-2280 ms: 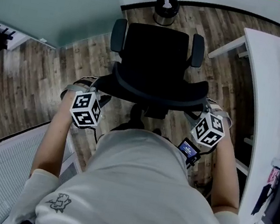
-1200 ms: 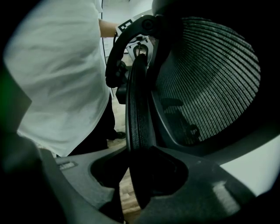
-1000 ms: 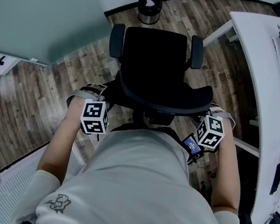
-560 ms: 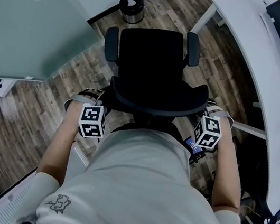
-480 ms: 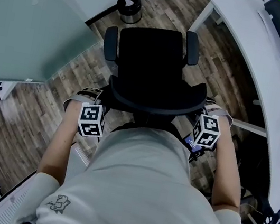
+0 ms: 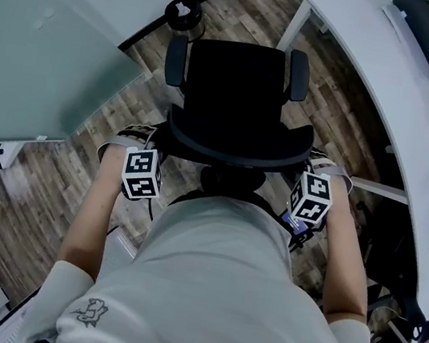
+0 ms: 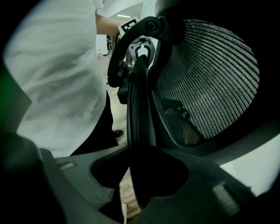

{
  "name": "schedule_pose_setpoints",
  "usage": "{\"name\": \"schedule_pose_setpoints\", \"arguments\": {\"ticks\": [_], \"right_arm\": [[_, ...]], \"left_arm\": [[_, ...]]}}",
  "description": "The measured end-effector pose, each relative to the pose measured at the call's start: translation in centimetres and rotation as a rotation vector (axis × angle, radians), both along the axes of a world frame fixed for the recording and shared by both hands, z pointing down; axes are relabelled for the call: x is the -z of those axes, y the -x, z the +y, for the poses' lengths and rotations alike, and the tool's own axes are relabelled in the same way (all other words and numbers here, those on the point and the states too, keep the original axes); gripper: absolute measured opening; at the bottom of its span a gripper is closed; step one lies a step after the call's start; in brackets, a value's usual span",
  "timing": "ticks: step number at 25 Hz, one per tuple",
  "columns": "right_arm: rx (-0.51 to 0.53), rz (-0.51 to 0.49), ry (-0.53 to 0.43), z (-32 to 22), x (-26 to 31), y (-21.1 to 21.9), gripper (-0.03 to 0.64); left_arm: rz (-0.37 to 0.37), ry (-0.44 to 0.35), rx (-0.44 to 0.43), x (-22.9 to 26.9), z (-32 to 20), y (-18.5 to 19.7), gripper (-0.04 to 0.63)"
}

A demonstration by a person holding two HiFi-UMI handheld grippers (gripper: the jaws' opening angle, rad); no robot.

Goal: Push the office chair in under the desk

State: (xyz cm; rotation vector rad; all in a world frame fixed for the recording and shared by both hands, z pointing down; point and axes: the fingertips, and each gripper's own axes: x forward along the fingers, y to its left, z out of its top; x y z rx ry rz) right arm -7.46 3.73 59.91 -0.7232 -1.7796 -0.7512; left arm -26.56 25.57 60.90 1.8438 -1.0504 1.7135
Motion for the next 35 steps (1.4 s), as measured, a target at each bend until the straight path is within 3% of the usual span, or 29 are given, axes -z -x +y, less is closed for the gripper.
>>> {"name": "schedule_pose_setpoints", "arguments": {"ticks": [16, 35], "right_arm": [[-0.209, -0.024, -0.009, -8.9, -0.1, -6.4, 0.132], [-0.459, -0.076, -0.057, -18.5, 0.4, -16.0, 0.132]], "left_arm": [[-0.033, -0.026, -0.150, -0.1, -13.8, -2.3, 0.147], [-0.148, -0.034, -0.390, -0.7, -30.4, -7.5, 0.147]]}}
